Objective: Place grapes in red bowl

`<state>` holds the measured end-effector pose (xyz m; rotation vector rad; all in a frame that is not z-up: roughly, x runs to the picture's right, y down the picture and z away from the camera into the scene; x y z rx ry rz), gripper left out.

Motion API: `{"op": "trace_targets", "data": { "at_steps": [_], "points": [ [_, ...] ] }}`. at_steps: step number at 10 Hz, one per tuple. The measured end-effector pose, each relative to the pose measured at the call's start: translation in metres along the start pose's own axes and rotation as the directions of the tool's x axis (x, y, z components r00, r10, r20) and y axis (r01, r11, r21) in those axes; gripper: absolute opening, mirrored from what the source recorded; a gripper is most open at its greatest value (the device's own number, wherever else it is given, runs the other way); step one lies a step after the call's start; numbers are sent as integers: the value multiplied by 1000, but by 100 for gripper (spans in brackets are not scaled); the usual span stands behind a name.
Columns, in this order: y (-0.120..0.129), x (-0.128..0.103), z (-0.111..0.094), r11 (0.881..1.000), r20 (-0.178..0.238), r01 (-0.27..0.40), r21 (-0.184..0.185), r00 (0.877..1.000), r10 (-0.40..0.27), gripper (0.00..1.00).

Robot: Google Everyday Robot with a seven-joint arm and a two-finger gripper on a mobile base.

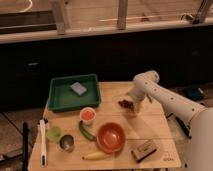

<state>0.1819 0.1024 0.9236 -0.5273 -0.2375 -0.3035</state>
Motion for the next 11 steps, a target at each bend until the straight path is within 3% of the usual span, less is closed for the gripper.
{"op": "trace_targets", "data": {
  "at_steps": [2, 5, 8, 11],
  "points": [
    [-2, -4, 9, 1000, 14, 0, -8, 1000, 0, 71],
    [-2, -6, 13, 1000, 27, 3, -15, 1000, -3, 56],
    [-2, -7, 15, 1000, 30, 6, -17, 1000, -6, 52],
    [-2, -8, 14, 1000, 32, 8, -18, 999, -7, 29]
  ]
}}
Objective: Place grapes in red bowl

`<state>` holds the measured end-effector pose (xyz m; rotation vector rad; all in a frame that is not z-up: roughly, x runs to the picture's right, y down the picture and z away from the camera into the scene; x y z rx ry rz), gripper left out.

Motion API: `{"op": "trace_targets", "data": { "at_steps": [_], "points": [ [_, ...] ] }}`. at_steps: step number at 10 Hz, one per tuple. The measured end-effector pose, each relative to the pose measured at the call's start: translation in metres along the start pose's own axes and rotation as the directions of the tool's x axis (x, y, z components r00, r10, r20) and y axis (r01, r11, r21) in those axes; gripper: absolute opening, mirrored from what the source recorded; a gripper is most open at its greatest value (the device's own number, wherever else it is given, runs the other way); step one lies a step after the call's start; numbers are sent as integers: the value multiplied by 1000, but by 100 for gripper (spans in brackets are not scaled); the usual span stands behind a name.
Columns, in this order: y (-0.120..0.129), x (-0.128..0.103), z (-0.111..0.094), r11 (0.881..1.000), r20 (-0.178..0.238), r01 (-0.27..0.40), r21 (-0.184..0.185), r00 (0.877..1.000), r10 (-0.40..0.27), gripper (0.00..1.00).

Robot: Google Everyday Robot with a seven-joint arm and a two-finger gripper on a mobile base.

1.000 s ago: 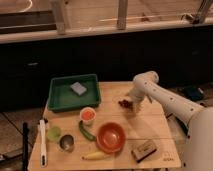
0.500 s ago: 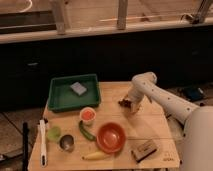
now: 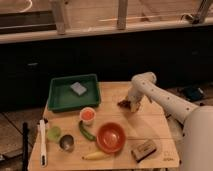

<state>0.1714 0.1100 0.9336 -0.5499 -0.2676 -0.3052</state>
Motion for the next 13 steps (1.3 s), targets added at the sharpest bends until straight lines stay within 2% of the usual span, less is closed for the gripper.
{"op": "trace_targets", "data": {
  "at_steps": [2, 4, 6, 10, 13],
  "points": [
    [-1, -1, -2, 1000, -3, 5, 1, 1000, -5, 12],
    [0, 3, -22, 1000, -10, 8, 11, 1000, -8, 2],
    [-1, 5, -43, 1000, -20, 18, 17, 1000, -18, 1],
    [-4, 2, -54, 999, -34, 38, 22, 999, -37, 1],
    [-7, 1, -88, 998, -48, 52, 27, 998, -51, 1]
  ]
}}
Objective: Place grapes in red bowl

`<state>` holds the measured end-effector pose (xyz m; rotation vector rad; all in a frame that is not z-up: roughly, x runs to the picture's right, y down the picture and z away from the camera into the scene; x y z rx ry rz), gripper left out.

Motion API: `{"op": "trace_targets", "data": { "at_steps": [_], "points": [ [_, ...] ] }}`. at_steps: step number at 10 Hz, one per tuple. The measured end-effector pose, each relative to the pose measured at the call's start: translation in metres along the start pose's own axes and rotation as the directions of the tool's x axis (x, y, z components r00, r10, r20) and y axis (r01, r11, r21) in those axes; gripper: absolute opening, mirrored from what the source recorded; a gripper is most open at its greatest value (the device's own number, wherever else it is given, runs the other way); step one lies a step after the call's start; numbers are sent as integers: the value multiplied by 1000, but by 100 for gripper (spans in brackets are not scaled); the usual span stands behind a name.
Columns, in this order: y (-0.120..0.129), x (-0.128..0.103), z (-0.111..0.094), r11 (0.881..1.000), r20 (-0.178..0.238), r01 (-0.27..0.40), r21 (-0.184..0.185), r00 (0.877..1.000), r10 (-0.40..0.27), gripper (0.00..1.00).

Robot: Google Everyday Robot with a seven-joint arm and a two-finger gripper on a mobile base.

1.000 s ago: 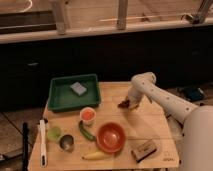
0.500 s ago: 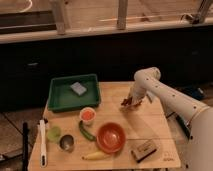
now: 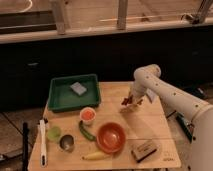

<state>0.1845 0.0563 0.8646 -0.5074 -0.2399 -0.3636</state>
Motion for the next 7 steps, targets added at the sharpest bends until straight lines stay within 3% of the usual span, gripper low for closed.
{"op": "trace_targets", "data": {
  "at_steps": [5, 7],
  "points": [
    [-2, -11, -22, 999, -16, 51, 8, 999, -51, 1],
    [-6, -19, -45, 996, -27, 84, 13, 996, -84, 1]
  ]
}}
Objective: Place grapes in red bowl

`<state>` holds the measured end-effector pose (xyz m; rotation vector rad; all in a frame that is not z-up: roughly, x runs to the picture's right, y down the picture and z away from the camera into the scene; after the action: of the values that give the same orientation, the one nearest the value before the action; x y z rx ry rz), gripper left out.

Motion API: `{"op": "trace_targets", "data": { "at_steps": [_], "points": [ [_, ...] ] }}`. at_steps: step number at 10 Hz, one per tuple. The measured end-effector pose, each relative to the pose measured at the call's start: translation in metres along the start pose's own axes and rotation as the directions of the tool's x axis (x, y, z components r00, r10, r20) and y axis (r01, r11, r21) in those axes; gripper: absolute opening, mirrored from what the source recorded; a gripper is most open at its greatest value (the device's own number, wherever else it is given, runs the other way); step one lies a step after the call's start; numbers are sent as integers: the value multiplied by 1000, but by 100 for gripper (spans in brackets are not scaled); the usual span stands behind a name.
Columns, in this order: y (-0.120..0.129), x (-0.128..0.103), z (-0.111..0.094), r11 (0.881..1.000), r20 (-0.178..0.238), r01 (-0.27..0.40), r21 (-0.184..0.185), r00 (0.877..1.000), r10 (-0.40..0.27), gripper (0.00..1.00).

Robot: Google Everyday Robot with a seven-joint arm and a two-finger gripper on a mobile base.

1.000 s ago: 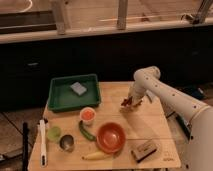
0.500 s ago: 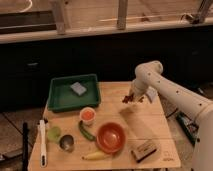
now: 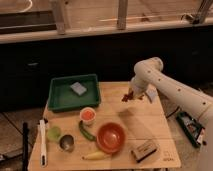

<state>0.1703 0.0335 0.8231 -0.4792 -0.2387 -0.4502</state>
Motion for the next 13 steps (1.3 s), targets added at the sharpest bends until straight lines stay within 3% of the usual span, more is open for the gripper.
{"op": "trace_targets", "data": {
  "at_steps": [8, 13],
  "points": [
    [-4, -33, -30, 994, -20, 112, -5, 993, -112, 1],
    [-9, -66, -41, 978, -28, 205, -26, 978, -206, 1]
  ]
}}
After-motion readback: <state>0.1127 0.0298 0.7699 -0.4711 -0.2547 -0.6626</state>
